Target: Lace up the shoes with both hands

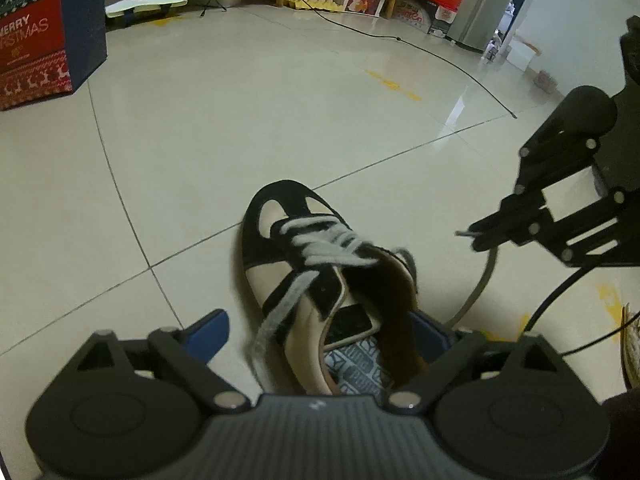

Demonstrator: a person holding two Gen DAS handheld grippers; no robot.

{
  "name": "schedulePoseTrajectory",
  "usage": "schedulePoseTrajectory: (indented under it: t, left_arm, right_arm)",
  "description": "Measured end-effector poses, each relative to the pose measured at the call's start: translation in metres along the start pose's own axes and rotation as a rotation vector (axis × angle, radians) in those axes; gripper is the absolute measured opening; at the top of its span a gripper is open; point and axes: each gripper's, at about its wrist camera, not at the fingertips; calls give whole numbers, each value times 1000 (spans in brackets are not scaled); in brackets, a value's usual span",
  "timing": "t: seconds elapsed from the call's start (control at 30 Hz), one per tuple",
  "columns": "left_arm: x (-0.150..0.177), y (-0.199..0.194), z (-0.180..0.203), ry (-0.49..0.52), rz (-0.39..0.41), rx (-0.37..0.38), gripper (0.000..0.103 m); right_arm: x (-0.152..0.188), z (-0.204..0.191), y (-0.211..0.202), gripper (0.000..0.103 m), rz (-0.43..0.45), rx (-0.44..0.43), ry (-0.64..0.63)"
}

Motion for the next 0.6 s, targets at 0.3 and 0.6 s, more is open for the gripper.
schedulePoseTrajectory:
  t: [0.3,0.6]
  left_arm:
    - [2,3,7,44,-10,14,44]
    - [2,4,0,12,-5,12,18]
  right_arm:
    - [2,-4,10,4,162,-8,192]
    - [-7,-2,28,4,205,-61,266]
Point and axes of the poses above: each gripper's, at about its wrist camera, not at the fingertips, and y roughly the way its jaws point, z to its right, x to its underside, and after that the axes turned 1 degree about y, right-handed
